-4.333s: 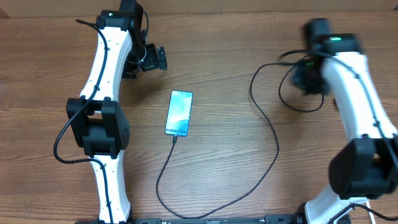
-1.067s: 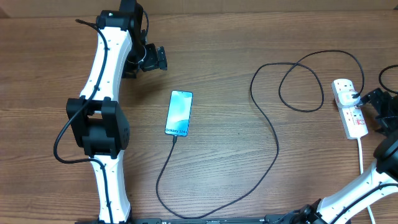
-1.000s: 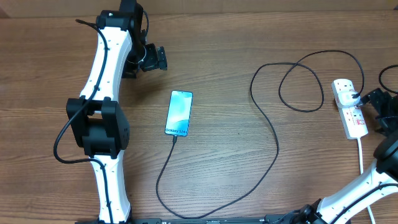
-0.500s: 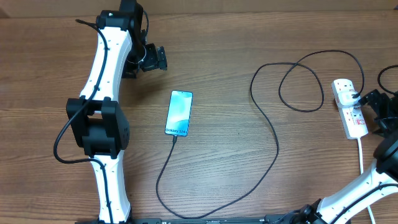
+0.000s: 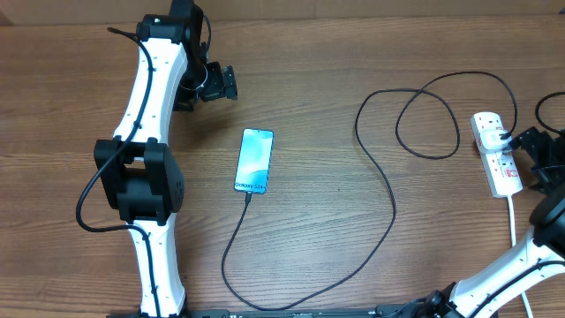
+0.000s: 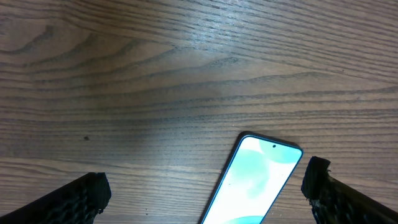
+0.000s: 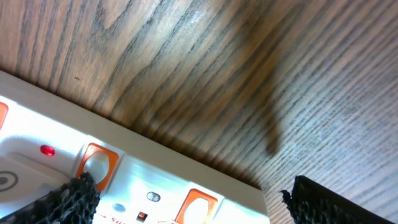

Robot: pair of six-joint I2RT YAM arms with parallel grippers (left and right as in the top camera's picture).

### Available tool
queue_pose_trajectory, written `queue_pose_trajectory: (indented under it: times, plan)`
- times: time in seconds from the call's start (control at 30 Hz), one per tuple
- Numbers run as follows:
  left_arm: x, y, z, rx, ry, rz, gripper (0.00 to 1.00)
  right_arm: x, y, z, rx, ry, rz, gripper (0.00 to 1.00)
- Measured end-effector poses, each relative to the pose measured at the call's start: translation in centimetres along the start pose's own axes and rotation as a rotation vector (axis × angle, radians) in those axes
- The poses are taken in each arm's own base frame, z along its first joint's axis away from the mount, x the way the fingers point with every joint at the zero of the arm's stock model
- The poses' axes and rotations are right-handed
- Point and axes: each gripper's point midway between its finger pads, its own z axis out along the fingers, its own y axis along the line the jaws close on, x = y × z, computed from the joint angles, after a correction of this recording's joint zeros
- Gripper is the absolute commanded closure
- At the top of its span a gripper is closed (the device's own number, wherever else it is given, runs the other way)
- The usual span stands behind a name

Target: Plug charger to phone and switch on socket

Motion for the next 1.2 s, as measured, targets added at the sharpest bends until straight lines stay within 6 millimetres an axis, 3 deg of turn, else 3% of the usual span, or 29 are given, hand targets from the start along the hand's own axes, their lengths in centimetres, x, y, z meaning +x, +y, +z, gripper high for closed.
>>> queue_pose_trajectory:
  times: [0.2, 0.4, 0.5, 0.57, 0.6, 0.77, 1.2]
  plan:
    - [0.0, 0.0, 0.0, 0.000, 0.000, 0.000, 0.00, 0.1, -0.2, -1.2, 0.024, -0.040, 0.007, 0.01]
    - [0.0, 0.0, 0.0, 0.000, 0.000, 0.000, 0.00, 0.1, 1.4, -6.8, -0.072, -0.153, -0.024, 0.01]
    - [0.0, 0.0, 0.0, 0.000, -0.001, 0.000, 0.00, 0.9, 2.5, -8.6, -0.121, -0.167, -0.050, 0.13]
    - [0.0, 0.0, 0.0, 0.000, -0.001, 0.000, 0.00, 1.7, 3.2, -8.8, -0.136, -0.147, -0.066, 0.13]
    - [0.0, 0.0, 0.0, 0.000, -0.001, 0.000, 0.00, 2.1, 3.4, -8.7, -0.136, -0.132, -0.073, 0.00]
    - [-0.1, 0.0, 0.0, 0.001, -0.003, 0.000, 0.00, 3.5, 4.5, -8.4, -0.140, -0.090, -0.108, 0.00]
    - [-0.1, 0.0, 0.0, 0.001, -0.003, 0.000, 0.00, 2.3, 5.0, -8.7, -0.160, -0.143, -0.116, 0.00]
